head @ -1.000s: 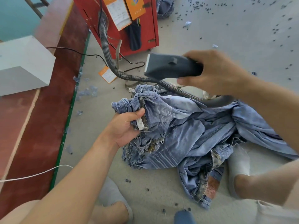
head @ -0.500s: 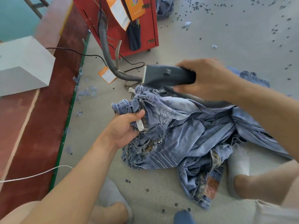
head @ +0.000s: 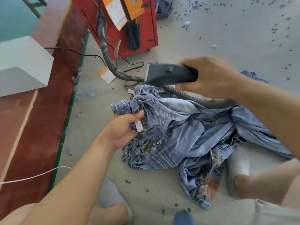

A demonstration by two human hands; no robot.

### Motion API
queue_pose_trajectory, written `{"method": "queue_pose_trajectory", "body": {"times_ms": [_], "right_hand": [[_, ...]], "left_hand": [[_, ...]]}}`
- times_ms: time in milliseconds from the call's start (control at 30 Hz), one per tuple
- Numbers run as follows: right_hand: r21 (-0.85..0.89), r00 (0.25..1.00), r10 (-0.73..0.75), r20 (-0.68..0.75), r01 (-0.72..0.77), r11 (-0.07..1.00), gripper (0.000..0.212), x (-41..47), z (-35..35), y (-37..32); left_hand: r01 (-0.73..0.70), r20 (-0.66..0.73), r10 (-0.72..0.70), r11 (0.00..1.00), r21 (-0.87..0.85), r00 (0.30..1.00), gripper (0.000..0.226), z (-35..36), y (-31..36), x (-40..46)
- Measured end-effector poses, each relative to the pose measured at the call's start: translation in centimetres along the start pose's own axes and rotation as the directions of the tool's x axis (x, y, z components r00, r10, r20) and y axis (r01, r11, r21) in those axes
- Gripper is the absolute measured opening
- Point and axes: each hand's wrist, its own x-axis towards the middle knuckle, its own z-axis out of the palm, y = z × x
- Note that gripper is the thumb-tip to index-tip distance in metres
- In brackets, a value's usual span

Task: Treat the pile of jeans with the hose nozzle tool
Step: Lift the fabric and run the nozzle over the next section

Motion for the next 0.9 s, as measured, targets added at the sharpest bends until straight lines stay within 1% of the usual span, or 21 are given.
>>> {"method": "queue_pose_trajectory", "body": {"times_ms": [67, 133, 200, 267, 333, 400, 433, 500, 533, 567, 600, 633, 667, 700, 733, 767, 800, 833, 867, 900], "right_hand": [[-0.013, 0.999, 0.038, 0.035, -0.037, 0.999, 0.023, -0.3, -0.3, 1.2], [-0.031, 0.994, 0.07, 0.084, -0.068, 0.997, 0.022, -0.7, -0.3, 2.3], [-0.058, 0.983, 0.096, 0.158, -0.088, 0.994, 0.022, -1.0, -0.1, 3.2], [-0.107, 0.966, 0.12, 0.23, -0.097, 0.99, 0.027, -1.1, 0.3, 3.8], [-0.153, 0.953, 0.144, 0.266, -0.106, 0.983, 0.032, -1.2, 0.6, 4.1], [-0.164, 0.953, 0.151, 0.261, -0.11, 0.98, 0.034, -1.1, 0.9, 4.2], [-0.16, 0.958, 0.146, 0.245, -0.108, 0.981, 0.035, -1.0, 1.0, 4.2], [-0.132, 0.973, 0.134, 0.19, -0.11, 0.985, 0.036, -0.7, 1.0, 4.2], [-0.117, 0.978, 0.131, 0.161, -0.113, 0.987, 0.036, -0.6, 0.8, 4.1], [-0.11, 0.983, 0.127, 0.135, -0.113, 0.987, 0.035, -0.6, 0.7, 4.1], [-0.113, 0.985, 0.125, 0.115, -0.112, 0.987, 0.036, -0.7, 0.7, 4.0], [-0.118, 0.986, 0.127, 0.106, -0.114, 0.986, 0.035, -0.8, 0.8, 4.0], [-0.117, 0.985, 0.131, 0.111, -0.118, 0.986, 0.035, -1.0, 0.9, 3.9], [-0.108, 0.983, 0.133, 0.129, -0.119, 0.987, 0.034, -1.1, 1.2, 3.9], [-0.105, 0.98, 0.129, 0.154, -0.113, 0.988, 0.034, -1.1, 1.5, 3.9], [-0.116, 0.976, 0.122, 0.181, -0.102, 0.988, 0.034, -1.1, 1.7, 3.9], [-0.132, 0.971, 0.116, 0.21, -0.09, 0.987, 0.035, -1.2, 2.0, 3.9], [-0.147, 0.964, 0.114, 0.24, -0.08, 0.986, 0.036, -1.3, 2.3, 3.9], [-0.169, 0.956, 0.122, 0.268, -0.078, 0.982, 0.037, -1.4, 2.8, 3.9], [-0.214, 0.947, 0.143, 0.286, -0.083, 0.973, 0.037, -1.5, 3.4, 3.9]], "left_hand": [[0.008, -0.029, -0.009, 1.0, -0.028, 1.0, 0.033, -0.3, 0.2, 0.1], [0.03, -0.07, -0.034, 0.998, -0.057, 0.997, 0.041, -0.7, 0.4, 0.2], [0.057, -0.121, -0.066, 0.995, -0.076, 0.99, 0.04, -1.3, 0.5, 0.5], [0.087, -0.173, -0.101, 0.992, -0.09, 0.98, 0.036, -1.7, 0.6, 0.8], [0.1, -0.201, -0.127, 0.985, -0.138, 0.971, 0.039, -2.0, 0.7, 1.0], [0.044, -0.207, -0.089, 0.976, -0.212, 0.974, 0.046, -2.8, 1.3, 1.0], [-0.028, -0.199, -0.03, 0.959, -0.282, 0.98, 0.053, -3.3, 2.0, 1.1], [-0.161, -0.171, 0.095, 0.89, -0.427, 0.981, 0.064, -4.3, 2.6, 1.6], [-0.159, -0.135, 0.114, 0.907, -0.391, 0.984, 0.063, -4.5, 2.2, 1.9], [-0.091, -0.119, 0.068, 0.976, -0.197, 0.991, 0.058, -4.4, 1.4, 2.0], [0.032, -0.122, -0.016, 0.991, 0.132, 0.992, 0.05, -4.1, 0.0, 1.9], [0.176, -0.149, -0.12, 0.87, 0.46, 0.982, 0.04, -4.2, -1.8, 2.0], [0.287, -0.229, -0.177, 0.693, 0.662, 0.957, 0.029, -4.7, -3.8, 2.4], [0.36, -0.319, -0.176, 0.574, 0.735, 0.931, 0.017, -5.4, -5.3, 3.0], [0.392, -0.368, -0.161, 0.559, 0.731, 0.916, 0.008, -6.1, -6.2, 3.6], [0.375, -0.374, -0.138, 0.619, 0.69, 0.917, 0.006, -6.5, -6.2, 4.2], [0.325, -0.372, -0.1, 0.722, 0.611, 0.923, 0.011, -6.7, -5.6, 4.8], [0.248, -0.378, -0.046, 0.825, 0.507, 0.925, 0.016, -6.6, -4.8, 5.3], [0.164, -0.41, 0.02, 0.899, 0.407, 0.912, 0.021, -6.3, -4.0, 5.7], [0.111, -0.467, 0.079, 0.924, 0.366, 0.881, 0.024, -6.0, -3.7, 6.2]]}}
